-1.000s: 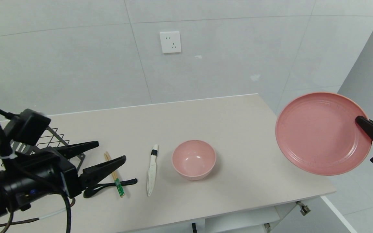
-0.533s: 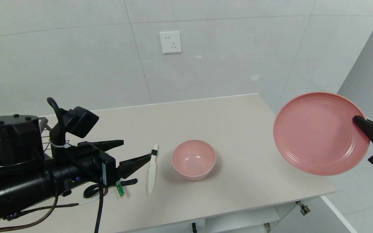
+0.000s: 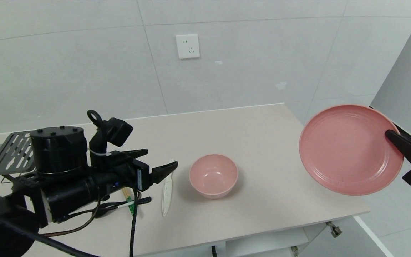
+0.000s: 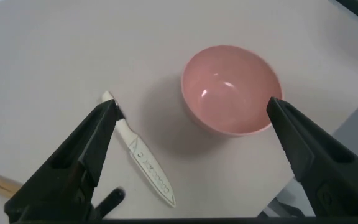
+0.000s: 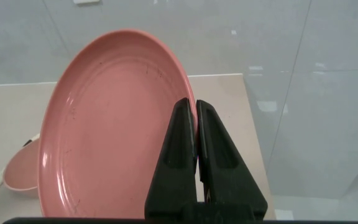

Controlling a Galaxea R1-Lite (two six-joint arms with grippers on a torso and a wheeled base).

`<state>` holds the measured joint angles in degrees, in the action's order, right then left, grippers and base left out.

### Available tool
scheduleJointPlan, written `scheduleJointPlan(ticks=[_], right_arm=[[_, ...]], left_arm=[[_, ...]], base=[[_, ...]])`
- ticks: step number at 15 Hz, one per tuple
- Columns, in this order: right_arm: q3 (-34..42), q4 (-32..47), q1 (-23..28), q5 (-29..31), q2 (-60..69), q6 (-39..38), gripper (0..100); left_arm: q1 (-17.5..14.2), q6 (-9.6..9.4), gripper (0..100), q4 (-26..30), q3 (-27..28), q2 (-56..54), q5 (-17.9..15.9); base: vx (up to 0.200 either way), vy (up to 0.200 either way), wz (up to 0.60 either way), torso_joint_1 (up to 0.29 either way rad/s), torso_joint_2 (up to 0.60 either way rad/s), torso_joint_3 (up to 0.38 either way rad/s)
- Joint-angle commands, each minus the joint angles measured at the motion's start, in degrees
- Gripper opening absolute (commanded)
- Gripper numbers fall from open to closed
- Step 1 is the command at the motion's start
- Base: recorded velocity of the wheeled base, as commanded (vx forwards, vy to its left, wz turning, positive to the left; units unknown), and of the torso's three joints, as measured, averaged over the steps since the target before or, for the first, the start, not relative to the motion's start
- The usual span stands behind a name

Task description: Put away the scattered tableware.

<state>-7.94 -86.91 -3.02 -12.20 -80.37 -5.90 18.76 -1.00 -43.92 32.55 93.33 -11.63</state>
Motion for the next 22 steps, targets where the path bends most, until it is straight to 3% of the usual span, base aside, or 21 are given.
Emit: scheduleJointPlan(ticks=[1, 3, 11, 14, 22], right_arm=[[0.1, 0.0, -0.1, 0.0, -0.2, 0.1, 0], [0.2, 0.0, -0.3, 0.0, -0.3, 0.1, 0], [0.1, 0.0, -1.3, 0.0, -0.8, 0.1, 0], [0.1, 0.0, -1.3, 0.0, -0.8, 0.0, 0], [0.1, 0.0, -1.3, 0.0, -0.7, 0.1, 0]], left_arm=[[1.4, 0.47, 100, -0.9, 0.8, 4.7, 0.0], [2.2, 1.79, 100, -0.9, 1.6, 6.2, 0.0], [4.5, 2.49, 100, -0.9, 5.7, 12.7, 3.3], [4.6, 4.87, 100, -0.6, 6.6, 14.1, 3.3], [5.1, 5.13, 100, -2.6, 10.6, 23.0, 3.2]], base=[[0.0, 0.0, 0.0, 0.0, 0.0, 0.0], [0.0, 0.0, 0.0, 0.0, 0.0, 0.0], [0.0, 0.0, 0.0, 0.0, 0.0, 0.0], [0.0, 0.0, 0.0, 0.0, 0.0, 0.0], [0.0, 0.0, 0.0, 0.006, 0.0, 0.0]])
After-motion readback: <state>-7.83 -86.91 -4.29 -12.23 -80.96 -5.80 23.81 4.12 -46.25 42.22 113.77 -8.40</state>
